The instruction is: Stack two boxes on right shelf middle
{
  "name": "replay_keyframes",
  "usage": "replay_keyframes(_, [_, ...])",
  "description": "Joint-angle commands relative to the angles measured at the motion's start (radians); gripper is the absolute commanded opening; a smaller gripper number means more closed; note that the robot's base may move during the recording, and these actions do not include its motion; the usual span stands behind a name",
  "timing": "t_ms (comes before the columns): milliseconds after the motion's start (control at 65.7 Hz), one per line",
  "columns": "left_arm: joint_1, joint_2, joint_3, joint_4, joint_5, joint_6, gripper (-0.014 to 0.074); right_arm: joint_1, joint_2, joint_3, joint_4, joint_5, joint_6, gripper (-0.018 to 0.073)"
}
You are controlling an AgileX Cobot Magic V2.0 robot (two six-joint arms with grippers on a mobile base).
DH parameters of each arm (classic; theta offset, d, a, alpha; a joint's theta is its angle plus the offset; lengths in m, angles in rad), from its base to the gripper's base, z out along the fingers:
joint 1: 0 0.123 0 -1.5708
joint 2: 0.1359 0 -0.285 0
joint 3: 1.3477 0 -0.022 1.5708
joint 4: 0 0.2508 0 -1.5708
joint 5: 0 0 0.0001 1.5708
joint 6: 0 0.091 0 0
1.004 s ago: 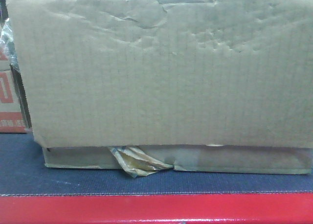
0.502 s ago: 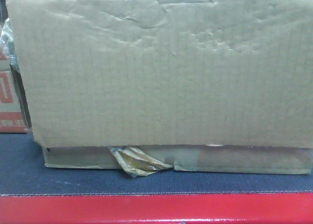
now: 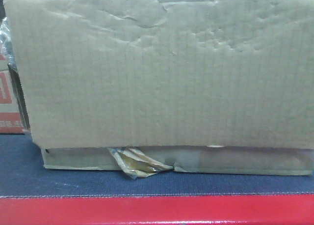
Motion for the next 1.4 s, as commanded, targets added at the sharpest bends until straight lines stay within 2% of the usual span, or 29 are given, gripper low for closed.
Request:
replay_keyframes(0, [0.001, 0.145, -0.112, -0.003, 0.081, 0.001, -0.0111, 0.001, -0.003, 0.000, 0.002, -0.019, -0.002, -0.0162])
replay_keyframes(76, [0.001, 0.290, -0.196, -0.010, 0.135, 0.001, -0.0111, 0.001, -0.003, 0.000, 0.002, -0.019, -0.002, -0.0162])
replay_keyframes(183, [0.001, 0.436, -0.287, -0.009, 0.146, 0.001, -0.0111, 0.001, -0.003, 0.000, 0.002, -0.019, -0.002, -0.0162])
replay_keyframes(335, [0.001, 0.594, -0.387, -0.040, 0.066, 0.001, -0.0111, 0.001, -0.003, 0.000, 0.002, -0.019, -0.002, -0.0162])
replay_keyframes(487, [0.001, 0.685, -0.422, -0.124, 0.052, 0.001, -0.0111, 0.001, -0.003, 0.000, 0.002, -0.019, -0.002, -0.0162])
replay_keyframes(548, [0.001, 0.715, -0.434, -0.127, 0.043, 0.001, -0.0111, 0.001, -0.003, 0.000, 0.002, -0.019, -0.002, -0.0162])
replay_keyframes(670, [0.021, 0.810, -0.520, -0.106, 0.144, 0.001, -0.0111, 0.001, -0.003, 0.000, 0.002, -0.019, -0.002, -0.0162])
replay_keyframes(761, [0.061, 0.908, -0.631, -0.095, 0.284, 0.013, -0.0111, 0.001, -0.003, 0.000, 0.002, -0.019, -0.002, -0.0162])
replay_keyframes(852, [0.105, 1.007, -0.741, -0.108, 0.379, 0.093, -0.0111, 0.001, -0.003, 0.000, 0.002, -0.019, -0.002, -0.0162])
replay_keyframes(1035, [0.199, 1.182, -0.963, -0.256, 0.565, 0.317, -0.0111, 0.001, -0.003, 0.000, 0.002, -0.019, -0.002, -0.0162])
replay_keyframes(1217, [0.236, 1.304, -1.082, -0.241, 0.620, 0.333, -0.0108, 0.001, -0.003, 0.000, 0.002, -0.019, -0.002, -0.0162])
replay_keyframes(1278, [0.236, 1.320, -1.085, -0.239, 0.620, 0.333, -0.0076, 0.001, -0.003, 0.000, 0.002, -0.019, -0.002, -0.0162])
replay_keyframes(1385, [0.236, 1.350, -1.085, -0.231, 0.628, 0.333, 0.0100, 0.001, -0.003, 0.000, 0.002, -0.019, -0.002, -0.0162])
